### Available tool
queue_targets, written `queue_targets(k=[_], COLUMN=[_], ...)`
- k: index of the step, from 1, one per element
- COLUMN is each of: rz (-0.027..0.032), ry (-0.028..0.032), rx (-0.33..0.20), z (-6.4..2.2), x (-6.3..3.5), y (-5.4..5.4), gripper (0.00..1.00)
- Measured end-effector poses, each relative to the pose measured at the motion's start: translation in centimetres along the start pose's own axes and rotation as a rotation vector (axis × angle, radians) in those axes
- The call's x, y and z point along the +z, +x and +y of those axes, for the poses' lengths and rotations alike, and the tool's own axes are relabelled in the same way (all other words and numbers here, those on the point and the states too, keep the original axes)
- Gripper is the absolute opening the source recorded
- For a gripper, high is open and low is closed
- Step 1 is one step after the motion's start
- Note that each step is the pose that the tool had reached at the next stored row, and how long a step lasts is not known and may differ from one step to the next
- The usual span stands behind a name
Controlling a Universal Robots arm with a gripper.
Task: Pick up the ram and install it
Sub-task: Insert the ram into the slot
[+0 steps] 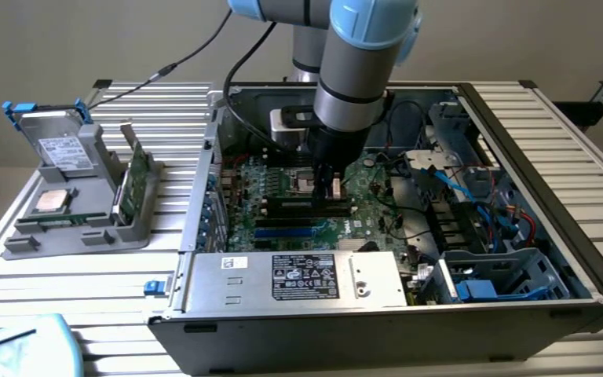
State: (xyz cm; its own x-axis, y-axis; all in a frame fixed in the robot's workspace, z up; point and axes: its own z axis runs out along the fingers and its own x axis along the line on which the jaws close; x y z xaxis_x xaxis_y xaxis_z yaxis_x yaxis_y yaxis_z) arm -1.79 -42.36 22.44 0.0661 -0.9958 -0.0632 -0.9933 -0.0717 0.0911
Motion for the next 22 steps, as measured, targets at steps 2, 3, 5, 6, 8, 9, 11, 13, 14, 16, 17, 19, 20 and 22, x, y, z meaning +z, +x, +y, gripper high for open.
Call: queue_targets(k=[2,3,5,6,8,9,11,13,14,16,17,19,20,22], rz=[0.0041,0.0058,0.0068,0.0073,0.0078,0.0081,0.0088,0.0090,0.0091,0.0094,0.0097,0.0106,0.0111,0.0115], ry=[0.0020,0.0023,0.0021,0.0021,0.0021,0.0021,0.0020,0.0020,0.0020,0.0021,0.0021,0.0020,0.0018,0.0018], rx=[0.000,0.000,0.000,0.001,0.001,0.001,0.001,0.001,0.001,0.001,0.001,0.001,0.001,0.001], z=[0.02,0.03,0.04,0.05,0.05,0.05,0.05,0.05,0.04,0.04,0.04,0.03,0.03,0.03], x=[-0.01,0.00,-0.01,0.00,0.04,0.06,0.09,0.12,0.13,0.17,0.20,0.25,0.26,0.29], y=[0.00,0.00,0.01,0.01,0.00,0.01,0.01,0.01,0.01,0.01,0.01,0.01,0.01,0.00], gripper=[0.15,0.15,0.15,0.15,0.15,0.15,0.15,0.15,0.15,0.15,0.15,0.15,0.15,0.15])
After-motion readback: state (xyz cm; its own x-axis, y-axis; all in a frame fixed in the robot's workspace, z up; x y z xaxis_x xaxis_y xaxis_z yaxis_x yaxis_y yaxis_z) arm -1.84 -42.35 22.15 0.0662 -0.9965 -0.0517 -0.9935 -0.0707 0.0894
